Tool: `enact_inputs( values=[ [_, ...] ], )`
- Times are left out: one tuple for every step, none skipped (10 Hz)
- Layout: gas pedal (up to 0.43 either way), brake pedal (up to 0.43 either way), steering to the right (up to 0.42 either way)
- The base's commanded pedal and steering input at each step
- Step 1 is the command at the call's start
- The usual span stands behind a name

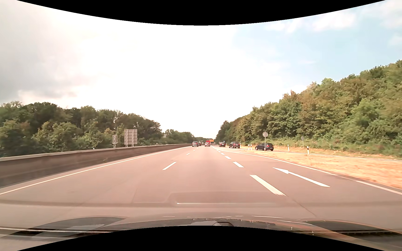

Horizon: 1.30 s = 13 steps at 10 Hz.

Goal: Follow the waypoints while adhering to traffic rules and regulations

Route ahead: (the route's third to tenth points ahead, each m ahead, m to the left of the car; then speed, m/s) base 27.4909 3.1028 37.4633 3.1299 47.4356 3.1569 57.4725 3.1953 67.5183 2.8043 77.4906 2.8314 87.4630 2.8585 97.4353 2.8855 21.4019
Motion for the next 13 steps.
enact_inputs(
  values=[
    [0.177,0.0,0.0],
    [0.177,0.0,0.0],
    [0.177,0.0,0.0],
    [0.177,0.0,0.0],
    [0.177,0.0,0.0],
    [0.177,0.0,0.0],
    [0.177,0.0,0.0],
    [0.177,0.0,0.0],
    [0.177,0.0,0.0],
    [0.177,0.0,-0.001],
    [0.177,0.0,-0.001],
    [0.177,0.0,-0.001],
    [0.177,0.0,-0.001]
  ],
)
